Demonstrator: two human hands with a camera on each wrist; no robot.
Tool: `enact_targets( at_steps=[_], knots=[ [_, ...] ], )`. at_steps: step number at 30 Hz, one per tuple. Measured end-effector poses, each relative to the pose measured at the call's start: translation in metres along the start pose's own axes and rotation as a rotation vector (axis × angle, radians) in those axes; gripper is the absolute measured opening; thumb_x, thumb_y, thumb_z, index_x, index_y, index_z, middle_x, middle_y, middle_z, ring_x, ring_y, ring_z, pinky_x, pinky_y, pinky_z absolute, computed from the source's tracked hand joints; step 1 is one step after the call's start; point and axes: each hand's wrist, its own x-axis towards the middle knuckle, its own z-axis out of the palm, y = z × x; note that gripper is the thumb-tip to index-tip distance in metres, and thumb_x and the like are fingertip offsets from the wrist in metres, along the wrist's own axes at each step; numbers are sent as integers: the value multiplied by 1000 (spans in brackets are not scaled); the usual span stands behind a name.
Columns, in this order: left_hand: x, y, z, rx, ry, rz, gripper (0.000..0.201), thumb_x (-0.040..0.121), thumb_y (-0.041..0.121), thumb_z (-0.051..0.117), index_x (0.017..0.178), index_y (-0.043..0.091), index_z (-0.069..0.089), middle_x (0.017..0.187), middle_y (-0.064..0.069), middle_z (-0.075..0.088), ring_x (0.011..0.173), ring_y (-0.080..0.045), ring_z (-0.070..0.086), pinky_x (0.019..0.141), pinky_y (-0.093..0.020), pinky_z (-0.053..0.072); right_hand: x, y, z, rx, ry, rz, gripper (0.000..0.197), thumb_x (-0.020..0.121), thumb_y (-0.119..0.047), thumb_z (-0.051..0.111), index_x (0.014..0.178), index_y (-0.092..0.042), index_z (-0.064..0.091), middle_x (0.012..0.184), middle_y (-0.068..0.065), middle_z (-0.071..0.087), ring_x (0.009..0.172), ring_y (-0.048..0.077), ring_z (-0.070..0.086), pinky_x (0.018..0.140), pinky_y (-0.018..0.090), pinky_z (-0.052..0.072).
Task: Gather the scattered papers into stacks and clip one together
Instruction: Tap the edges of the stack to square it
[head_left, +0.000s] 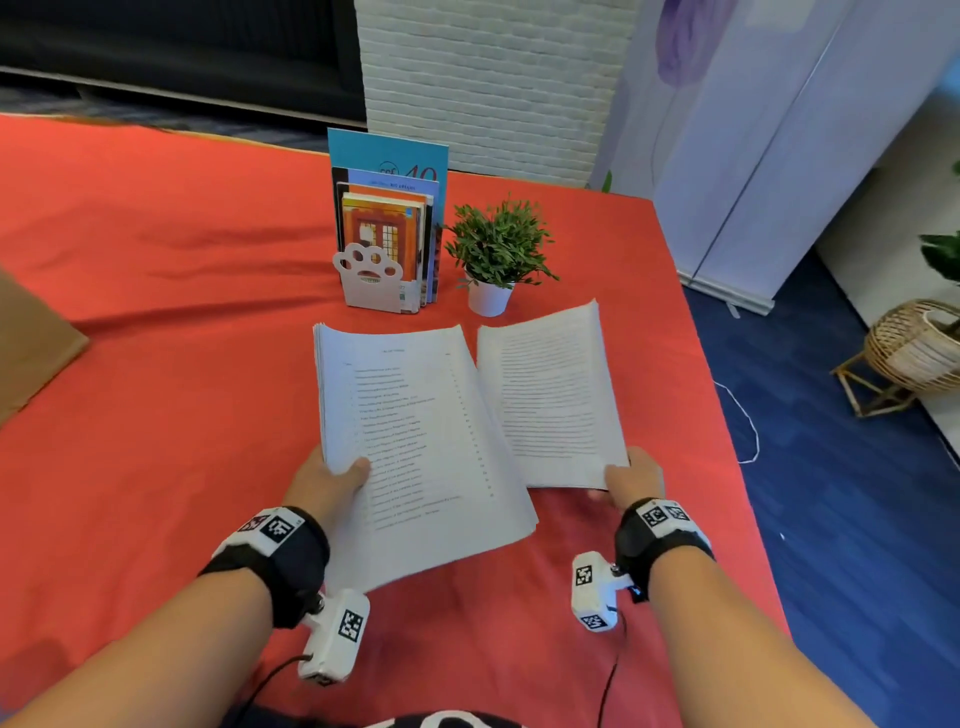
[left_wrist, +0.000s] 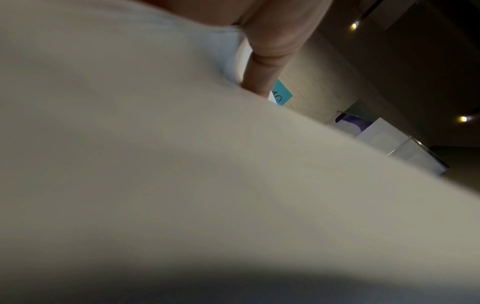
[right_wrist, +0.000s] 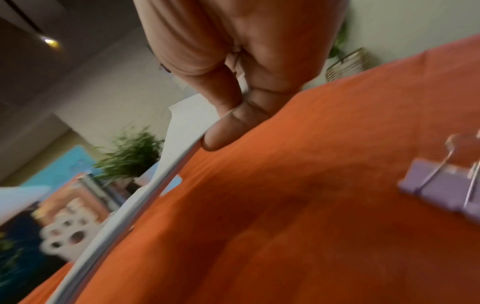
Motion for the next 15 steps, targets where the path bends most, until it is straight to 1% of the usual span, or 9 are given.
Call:
enact_targets(
  at_steps=[2, 4, 5, 8, 9, 10, 12, 14, 15],
  knots=[
    [6, 5, -4, -42, -3, -5, 41, 85, 20, 63, 124, 10, 53, 116, -10, 64, 102, -33, 63, 95, -49, 48, -21, -1, 26, 14, -87, -48, 24, 80, 9, 41, 90, -8, 55, 81, 11, 62, 48, 19, 64, 37, 23, 53],
    [11, 11, -9, -81, -9, -1, 40, 86, 20, 61, 123, 9, 52, 113, -9, 64, 100, -31, 62, 95, -46, 48, -40, 2, 52, -9, -156, -104, 24, 80, 5, 46, 92, -13, 57, 83, 11, 64, 63, 25, 64, 49, 29, 58],
    [15, 12, -13, -106, -14, 2, 42, 85, 25, 61, 123, 11, 52, 114, -9, 64, 100, -31, 62, 95, -46, 48, -48, 3, 64, -25, -183, -125, 21, 80, 2, 50, 89, -16, 58, 82, 11, 64, 65, 23, 62, 53, 29, 58],
    [39, -1, -25, -148, 22, -6, 70, 66, 58, 57, 125, 21, 50, 124, -6, 61, 106, -31, 62, 99, -50, 46, -76, -1, 91, 69, -304, -109, 13, 76, -12, 59, 84, -21, 63, 79, 12, 65, 61, 23, 60, 55, 31, 55],
    [50, -9, -31, -145, 24, 3, 71, 66, 61, 54, 126, 25, 49, 126, -5, 60, 109, -31, 61, 99, -50, 46, -82, -2, 96, 88, -331, -103, 14, 76, -13, 61, 85, -22, 64, 79, 10, 65, 63, 22, 61, 56, 32, 53],
    [47, -6, -37, -144, 25, 20, 64, 71, 59, 54, 125, 27, 49, 125, -5, 60, 109, -31, 61, 99, -51, 45, -89, -5, 101, 84, -366, -109, 16, 79, -11, 61, 88, -24, 64, 82, 8, 67, 66, 20, 62, 57, 32, 53],
    [27, 13, -50, -127, 20, 70, 43, 83, 43, 54, 123, 27, 51, 119, -5, 63, 107, -30, 62, 97, -46, 46, -96, -8, 109, 86, -476, -118, 20, 85, -8, 59, 95, -24, 63, 87, 2, 69, 74, 16, 62, 63, 31, 53],
    [17, 23, -61, -118, 41, 145, 34, 91, 27, 52, 124, 20, 52, 112, -3, 62, 102, -25, 60, 91, -36, 44, -106, -19, 114, 139, -597, -128, 12, 90, -27, 59, 100, -21, 62, 82, 0, 67, 70, 15, 59, 63, 27, 49],
    [14, 25, -65, -114, 61, 181, 32, 92, 22, 51, 124, 17, 53, 110, -3, 61, 100, -24, 58, 88, -32, 41, -109, -25, 117, 161, -631, -129, 24, 92, -40, 54, 104, -21, 61, 80, -2, 65, 68, 14, 57, 61, 24, 47]
  ],
)
